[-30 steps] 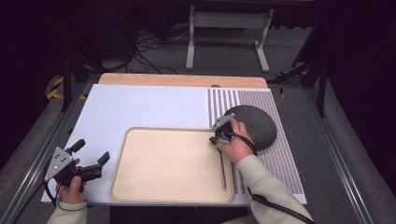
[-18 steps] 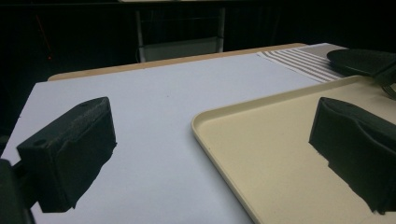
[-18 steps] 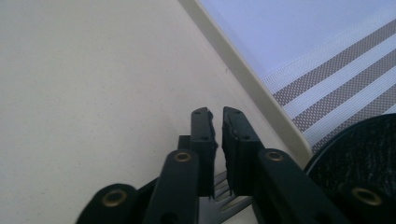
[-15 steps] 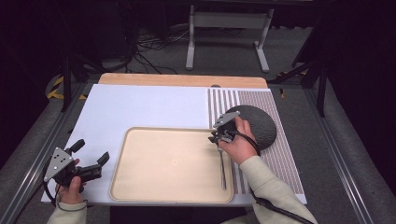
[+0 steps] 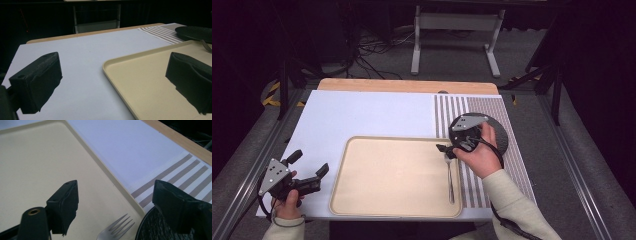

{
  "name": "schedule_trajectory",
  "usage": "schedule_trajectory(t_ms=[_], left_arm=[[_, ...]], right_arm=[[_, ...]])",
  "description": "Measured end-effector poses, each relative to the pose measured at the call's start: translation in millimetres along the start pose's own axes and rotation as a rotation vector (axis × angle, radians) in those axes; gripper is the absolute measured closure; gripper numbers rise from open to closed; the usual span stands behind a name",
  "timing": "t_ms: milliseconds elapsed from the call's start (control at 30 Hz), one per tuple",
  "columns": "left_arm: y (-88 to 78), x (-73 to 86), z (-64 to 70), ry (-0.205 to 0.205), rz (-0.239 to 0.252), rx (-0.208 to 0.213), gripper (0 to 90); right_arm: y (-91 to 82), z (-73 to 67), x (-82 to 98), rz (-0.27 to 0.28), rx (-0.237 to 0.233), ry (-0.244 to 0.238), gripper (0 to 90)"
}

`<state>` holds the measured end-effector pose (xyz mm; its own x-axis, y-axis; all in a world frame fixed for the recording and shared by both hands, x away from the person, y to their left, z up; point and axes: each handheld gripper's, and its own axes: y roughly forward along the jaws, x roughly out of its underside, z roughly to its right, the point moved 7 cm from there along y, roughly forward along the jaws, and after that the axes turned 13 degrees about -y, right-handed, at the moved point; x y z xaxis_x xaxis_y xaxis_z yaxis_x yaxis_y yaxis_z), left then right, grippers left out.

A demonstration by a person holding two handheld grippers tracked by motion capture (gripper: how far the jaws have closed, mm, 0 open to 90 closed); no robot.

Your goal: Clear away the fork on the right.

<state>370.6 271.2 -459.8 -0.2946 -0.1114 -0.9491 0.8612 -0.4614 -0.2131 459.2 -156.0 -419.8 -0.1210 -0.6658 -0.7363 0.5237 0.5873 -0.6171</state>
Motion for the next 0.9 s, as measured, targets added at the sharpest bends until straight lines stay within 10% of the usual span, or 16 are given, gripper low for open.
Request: schedule_trajectory(t_ms=[900], left_arm=[[-2.2,1.9,-3.0,-0.009,0.001,-0.01,1.0]], right_arm=[[-67.6,12.1,47.1,0.26,0.078,0.069,15.9]])
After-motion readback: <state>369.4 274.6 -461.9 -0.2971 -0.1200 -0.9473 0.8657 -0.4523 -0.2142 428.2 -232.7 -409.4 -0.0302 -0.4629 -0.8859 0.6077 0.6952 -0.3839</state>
